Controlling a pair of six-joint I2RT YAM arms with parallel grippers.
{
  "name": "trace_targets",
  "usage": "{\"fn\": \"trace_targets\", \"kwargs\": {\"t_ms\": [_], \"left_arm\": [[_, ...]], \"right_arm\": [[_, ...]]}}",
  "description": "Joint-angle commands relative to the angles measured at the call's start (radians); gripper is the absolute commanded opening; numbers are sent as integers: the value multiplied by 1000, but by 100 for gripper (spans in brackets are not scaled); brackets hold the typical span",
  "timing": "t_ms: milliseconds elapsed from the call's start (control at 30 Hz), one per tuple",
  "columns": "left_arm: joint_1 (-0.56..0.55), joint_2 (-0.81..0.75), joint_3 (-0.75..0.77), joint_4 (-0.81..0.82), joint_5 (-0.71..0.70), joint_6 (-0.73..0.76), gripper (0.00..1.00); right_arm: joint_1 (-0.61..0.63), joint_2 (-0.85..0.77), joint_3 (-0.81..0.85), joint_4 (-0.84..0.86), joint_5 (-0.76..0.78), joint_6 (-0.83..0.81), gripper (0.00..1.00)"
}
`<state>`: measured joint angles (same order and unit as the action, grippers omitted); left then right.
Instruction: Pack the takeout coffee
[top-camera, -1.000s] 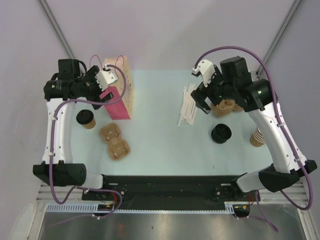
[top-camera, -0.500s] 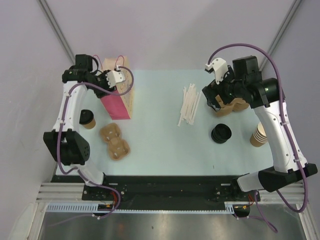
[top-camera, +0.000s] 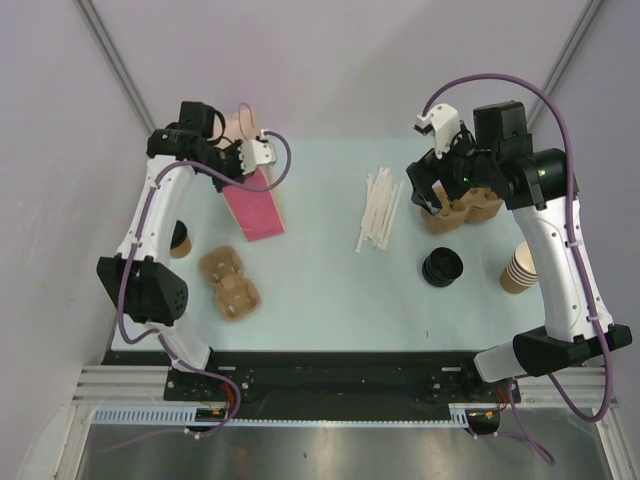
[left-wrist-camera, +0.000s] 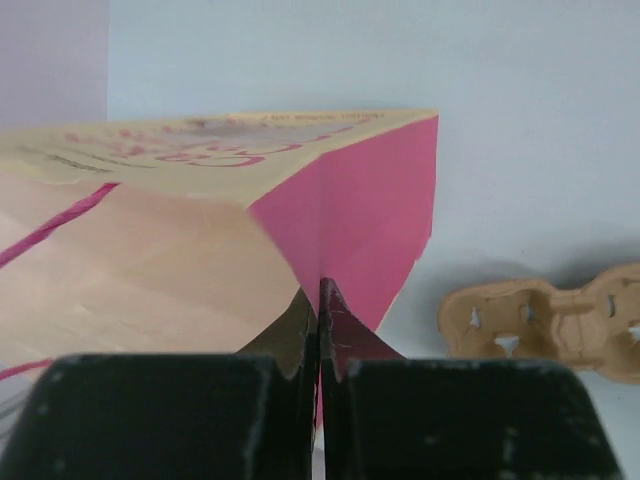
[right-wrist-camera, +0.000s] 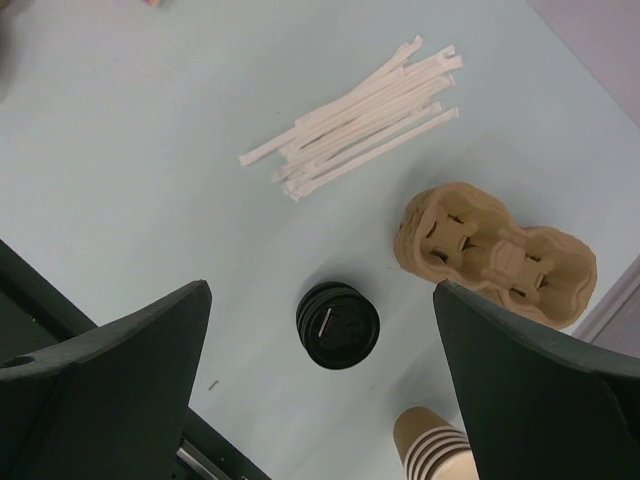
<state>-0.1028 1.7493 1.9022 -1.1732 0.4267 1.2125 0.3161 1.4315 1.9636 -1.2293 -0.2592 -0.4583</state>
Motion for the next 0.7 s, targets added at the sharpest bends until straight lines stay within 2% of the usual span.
{"fn": "trace_targets", "kwargs": {"t_ms": [0, 100, 233, 333, 500, 667], "left_arm": [[-130, -157, 40, -2, 89, -93, 0], [-214, -197, 34, 4, 34, -160, 0], [-389, -238, 18, -54, -46, -238, 0], [-507, -260, -70, -58, -100, -356, 1], [-684, -350, -231, -25, -135, -424, 6], [-799, -349, -325, 1, -204, -545, 8]], "right_arm": [[-2, 18, 76, 25, -35, 41, 100], [-11, 30, 100, 36, -31, 52, 100], [-29, 33, 110, 47, -35, 73, 100], [-34, 46, 110, 47, -31, 78, 100], [-34, 72, 156, 47, -49, 96, 100], [-32, 87, 158, 44, -66, 90, 100]]}}
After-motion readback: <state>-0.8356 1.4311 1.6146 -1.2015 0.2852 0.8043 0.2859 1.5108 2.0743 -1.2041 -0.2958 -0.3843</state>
